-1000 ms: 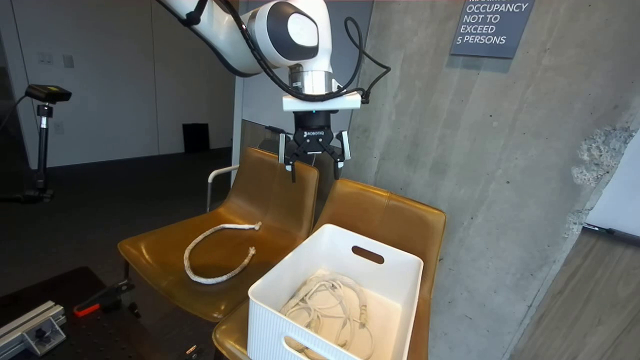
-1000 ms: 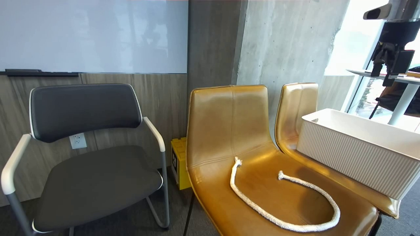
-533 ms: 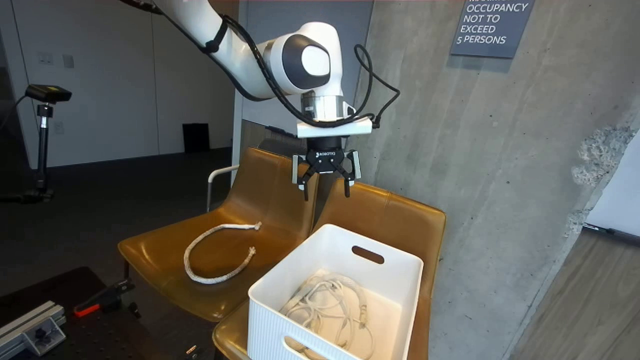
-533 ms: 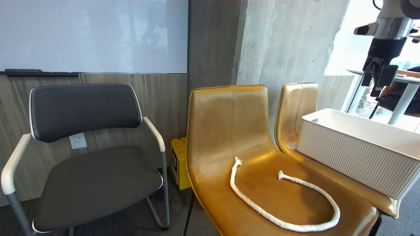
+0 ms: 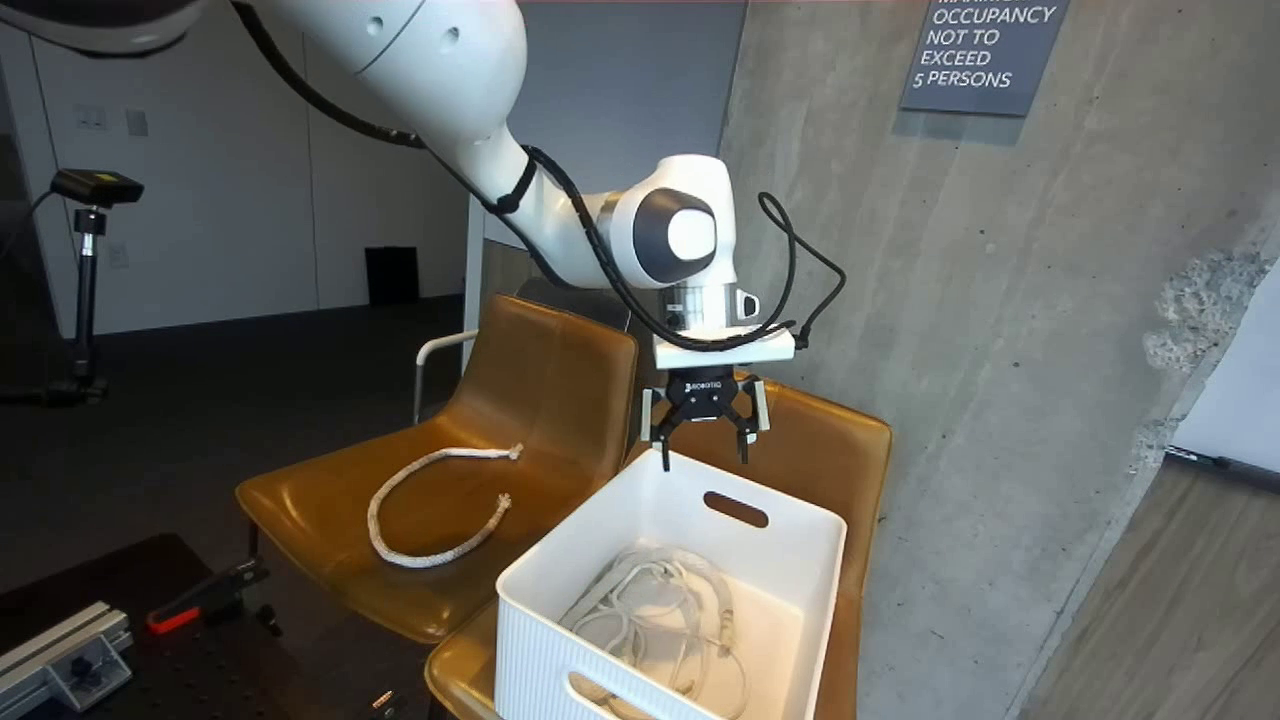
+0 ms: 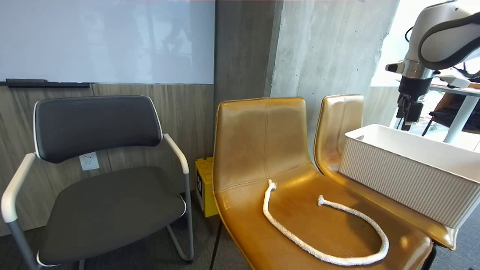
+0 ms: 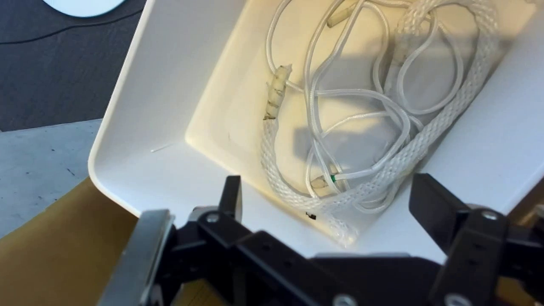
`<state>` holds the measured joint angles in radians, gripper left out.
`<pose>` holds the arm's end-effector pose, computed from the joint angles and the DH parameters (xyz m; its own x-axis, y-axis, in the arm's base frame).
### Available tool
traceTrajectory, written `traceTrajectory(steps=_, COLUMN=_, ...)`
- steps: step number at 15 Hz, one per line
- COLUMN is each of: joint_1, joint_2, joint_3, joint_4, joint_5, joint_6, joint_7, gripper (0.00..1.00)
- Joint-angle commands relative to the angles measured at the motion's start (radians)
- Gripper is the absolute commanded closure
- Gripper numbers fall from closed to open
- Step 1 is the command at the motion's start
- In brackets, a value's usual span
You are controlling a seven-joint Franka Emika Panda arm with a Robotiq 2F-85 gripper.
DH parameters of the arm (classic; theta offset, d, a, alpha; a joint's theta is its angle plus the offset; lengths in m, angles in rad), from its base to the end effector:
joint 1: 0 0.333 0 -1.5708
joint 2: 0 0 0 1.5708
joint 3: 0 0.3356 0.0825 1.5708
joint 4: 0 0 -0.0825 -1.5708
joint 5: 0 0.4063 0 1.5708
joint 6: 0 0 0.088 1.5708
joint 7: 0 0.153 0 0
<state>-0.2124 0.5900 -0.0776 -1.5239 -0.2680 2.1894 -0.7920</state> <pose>0.7121 -0.2248 0.2849 0.7885 0.5954 -0.1541 0.6148 -0.7557 0.2257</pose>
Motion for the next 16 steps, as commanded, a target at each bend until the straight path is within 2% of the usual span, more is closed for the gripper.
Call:
traceTrajectory(steps=1, joint_1=-0.030, joint_2=0.117, joint_3=-0.005, joint_4=0.116, joint_5=0.013, joint_6=0.003, joint_7=-0.006, gripper=0.00)
traceTrajectory(steps=7, joint_1=-0.070, joint_2=0.279, joint_3=0.004, joint_4=0.235, joint_5=0.032, joint_6=-0.022, joint_7=-0.001, gripper=0.00)
traceTrajectory(steps=16, joint_1=-0.099, joint_2=0.440, joint_3=0.001, joint_4=0.346, joint_5=0.040, joint_6=-0.038, joint_7=0.005, gripper=0.00)
